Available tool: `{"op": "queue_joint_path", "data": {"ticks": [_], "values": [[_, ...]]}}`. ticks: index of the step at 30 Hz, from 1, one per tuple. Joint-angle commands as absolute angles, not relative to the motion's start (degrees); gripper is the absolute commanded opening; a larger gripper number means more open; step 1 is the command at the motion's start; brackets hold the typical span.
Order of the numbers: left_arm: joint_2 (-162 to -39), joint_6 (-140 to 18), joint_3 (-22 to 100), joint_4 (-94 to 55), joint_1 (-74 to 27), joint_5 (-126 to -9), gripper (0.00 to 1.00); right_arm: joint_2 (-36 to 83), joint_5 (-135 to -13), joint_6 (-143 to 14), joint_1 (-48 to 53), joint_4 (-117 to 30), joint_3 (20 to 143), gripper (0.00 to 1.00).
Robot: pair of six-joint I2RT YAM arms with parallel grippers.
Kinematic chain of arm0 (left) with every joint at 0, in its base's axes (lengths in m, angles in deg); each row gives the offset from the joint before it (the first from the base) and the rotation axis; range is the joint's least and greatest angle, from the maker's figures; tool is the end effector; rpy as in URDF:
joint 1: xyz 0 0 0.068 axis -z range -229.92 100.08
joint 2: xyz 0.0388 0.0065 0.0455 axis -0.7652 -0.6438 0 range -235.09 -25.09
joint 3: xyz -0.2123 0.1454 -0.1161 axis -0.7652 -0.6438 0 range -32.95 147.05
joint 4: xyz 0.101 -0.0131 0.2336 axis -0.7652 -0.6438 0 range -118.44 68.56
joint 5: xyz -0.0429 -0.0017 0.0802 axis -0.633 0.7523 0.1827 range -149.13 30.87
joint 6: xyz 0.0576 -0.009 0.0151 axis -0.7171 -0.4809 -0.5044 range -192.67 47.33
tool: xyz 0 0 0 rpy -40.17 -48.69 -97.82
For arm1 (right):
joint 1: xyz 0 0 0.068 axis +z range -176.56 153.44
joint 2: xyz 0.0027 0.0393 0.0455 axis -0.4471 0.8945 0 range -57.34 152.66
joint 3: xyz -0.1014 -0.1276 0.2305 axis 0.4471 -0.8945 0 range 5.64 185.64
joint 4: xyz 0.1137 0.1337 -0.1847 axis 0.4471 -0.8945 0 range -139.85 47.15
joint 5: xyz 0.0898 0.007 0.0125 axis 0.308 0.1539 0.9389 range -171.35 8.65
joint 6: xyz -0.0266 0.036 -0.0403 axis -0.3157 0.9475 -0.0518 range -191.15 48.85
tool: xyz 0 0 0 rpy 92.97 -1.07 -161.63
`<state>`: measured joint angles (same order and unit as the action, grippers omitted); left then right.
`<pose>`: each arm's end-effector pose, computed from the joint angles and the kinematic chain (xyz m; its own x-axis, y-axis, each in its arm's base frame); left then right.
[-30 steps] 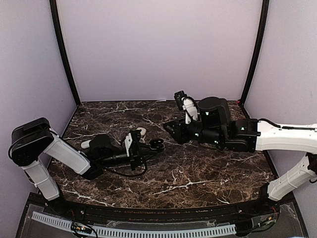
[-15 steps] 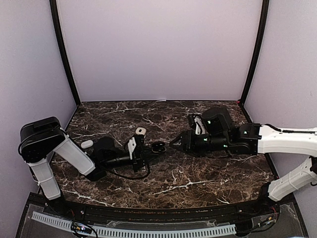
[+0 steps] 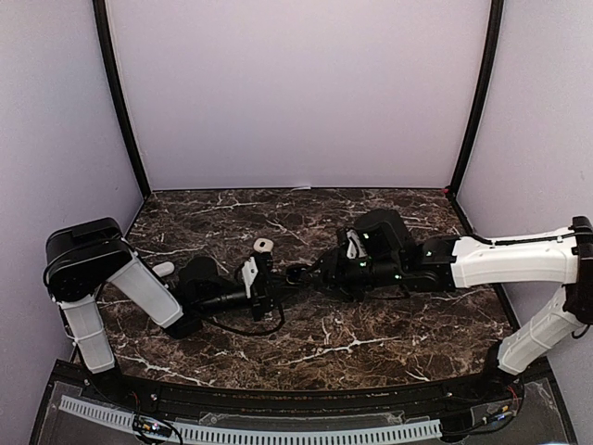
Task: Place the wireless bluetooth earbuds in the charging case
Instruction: Adjust the left earbud in the left side groove of the charging case.
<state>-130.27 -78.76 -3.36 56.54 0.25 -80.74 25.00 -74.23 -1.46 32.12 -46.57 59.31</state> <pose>0.1951 -0.2597 0.1671 0.1273 0.0015 -0.9919 0.9415 0.3145 0.1213 0.1620 0.2770 0.2599 -0.9427 0.2411 -0.2309 -0.0519 0.5773 0.8148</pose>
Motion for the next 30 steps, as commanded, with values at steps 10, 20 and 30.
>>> {"op": "queue_joint_path", "data": {"ticks": [10,20,30], "values": [[-130.45,-81.15,-2.37,59.42,0.62,-81.32,0.13,27.03,-76.43,2.78,32.09,-43.28,61.50,0.37],[-130.38,-81.43,-2.68,59.56,0.70,-81.79,0.12,28.94,-75.63,3.13,32.07,-42.45,62.73,0.31],[-130.38,-82.78,-2.58,58.29,0.84,-81.64,0.13,29.40,-75.56,3.23,31.89,-42.96,62.86,0.25]]}}
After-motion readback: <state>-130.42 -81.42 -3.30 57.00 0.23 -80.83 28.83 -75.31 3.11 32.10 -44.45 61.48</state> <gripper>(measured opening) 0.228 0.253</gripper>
